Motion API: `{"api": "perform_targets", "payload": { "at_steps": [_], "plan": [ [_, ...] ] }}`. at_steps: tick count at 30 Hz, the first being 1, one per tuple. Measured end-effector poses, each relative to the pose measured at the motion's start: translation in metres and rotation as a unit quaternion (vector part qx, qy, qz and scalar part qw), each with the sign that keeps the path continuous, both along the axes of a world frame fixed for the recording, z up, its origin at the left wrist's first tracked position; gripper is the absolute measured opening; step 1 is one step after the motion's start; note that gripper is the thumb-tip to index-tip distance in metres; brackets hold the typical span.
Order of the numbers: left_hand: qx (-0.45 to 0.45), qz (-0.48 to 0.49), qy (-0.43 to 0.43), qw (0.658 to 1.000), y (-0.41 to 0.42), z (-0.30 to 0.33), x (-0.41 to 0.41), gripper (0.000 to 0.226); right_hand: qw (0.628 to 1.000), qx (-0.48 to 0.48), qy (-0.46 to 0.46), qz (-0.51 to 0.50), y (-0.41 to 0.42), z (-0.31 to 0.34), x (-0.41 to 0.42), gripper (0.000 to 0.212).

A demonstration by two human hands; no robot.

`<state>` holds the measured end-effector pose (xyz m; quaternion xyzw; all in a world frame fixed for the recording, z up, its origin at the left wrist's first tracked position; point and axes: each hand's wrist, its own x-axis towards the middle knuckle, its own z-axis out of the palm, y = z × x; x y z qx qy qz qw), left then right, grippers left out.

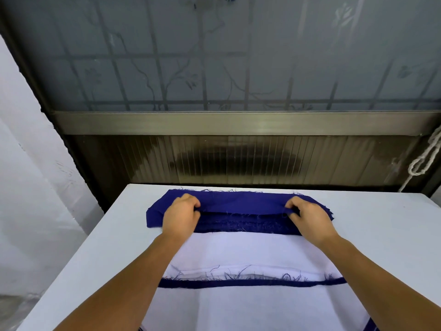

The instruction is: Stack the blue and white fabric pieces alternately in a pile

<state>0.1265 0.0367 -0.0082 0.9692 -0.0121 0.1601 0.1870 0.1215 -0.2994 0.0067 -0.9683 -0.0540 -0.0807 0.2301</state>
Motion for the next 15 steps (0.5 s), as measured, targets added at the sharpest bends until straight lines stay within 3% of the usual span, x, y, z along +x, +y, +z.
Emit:
{"api": "perform_targets", "payload": {
  "at_steps": [3, 9, 12, 15],
  "plan": [
    [0.003, 0.004, -0.021, 1.0, 0.015, 0.007, -0.006, 0.019, 1.0, 0.012, -0.002, -0.007, 0.003, 0.004, -0.002, 0.014],
    [0.046, -0.049, -0.138, 0.988, 0.028, 0.043, -0.049, 0.013, 0.993, 0.025, -0.115, 0.012, 0.001, 0.031, -0.046, 0.016],
    [0.028, -0.086, -0.097, 0.991, 0.037, 0.055, -0.087, 0.013, 0.996, 0.062, -0.042, 0.05, -0.013, 0.043, -0.086, 0.021],
    [-0.02, -0.132, 0.024, 0.991, 0.05, 0.064, -0.122, 0.013, 0.987, 0.103, 0.077, 0.093, -0.03, 0.051, -0.123, 0.012]
  ]
}}
